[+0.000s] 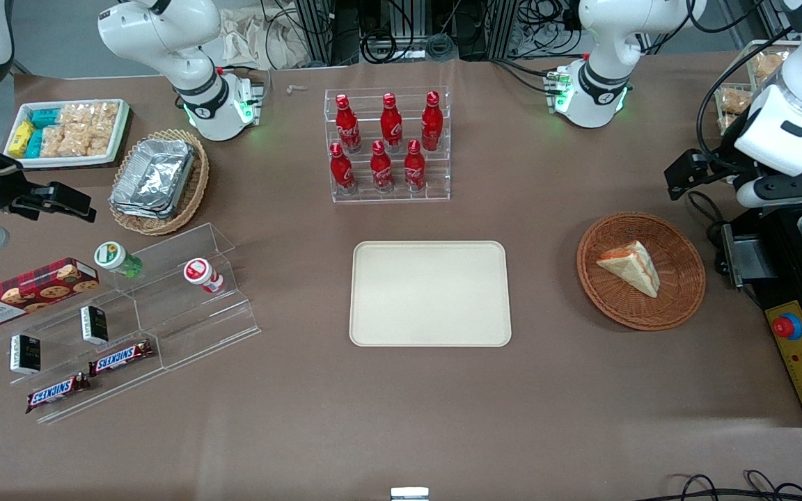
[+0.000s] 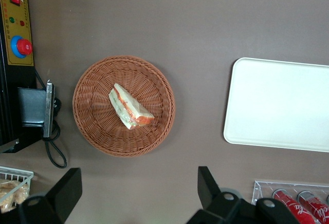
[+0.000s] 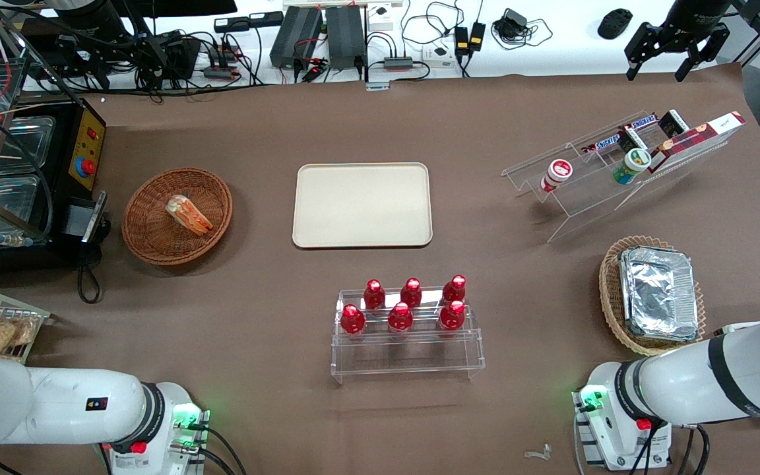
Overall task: Place sandwich from basket to tray
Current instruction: 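Move the left gripper toward the wicker basket holding the sandwich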
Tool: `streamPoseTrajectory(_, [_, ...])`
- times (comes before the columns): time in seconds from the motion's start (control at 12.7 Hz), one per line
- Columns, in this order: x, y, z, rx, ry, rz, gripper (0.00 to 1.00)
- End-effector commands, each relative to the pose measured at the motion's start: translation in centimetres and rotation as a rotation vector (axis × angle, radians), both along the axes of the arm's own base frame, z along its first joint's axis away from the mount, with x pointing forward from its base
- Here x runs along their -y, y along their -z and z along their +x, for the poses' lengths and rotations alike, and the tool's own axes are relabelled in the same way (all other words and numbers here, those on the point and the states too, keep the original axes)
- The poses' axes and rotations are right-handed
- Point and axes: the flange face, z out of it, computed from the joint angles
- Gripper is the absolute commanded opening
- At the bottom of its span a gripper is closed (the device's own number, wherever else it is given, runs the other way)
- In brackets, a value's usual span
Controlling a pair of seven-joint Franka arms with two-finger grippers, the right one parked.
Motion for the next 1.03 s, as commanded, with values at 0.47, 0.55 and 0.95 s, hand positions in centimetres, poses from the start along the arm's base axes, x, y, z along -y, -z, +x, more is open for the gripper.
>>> streamPoseTrajectory(0.47, [-1.4,0.3,-1.2,-0.07,-0.031,0.001,1.0])
streamPoseTrajectory(0.55, [-1.8,0.6,-1.4,-0.097,-0.06,0.006,1.0])
streamPoseTrajectory(0.95, [-6.4,2.5,-1.5,-0.134,-0.39,0.028,1.0])
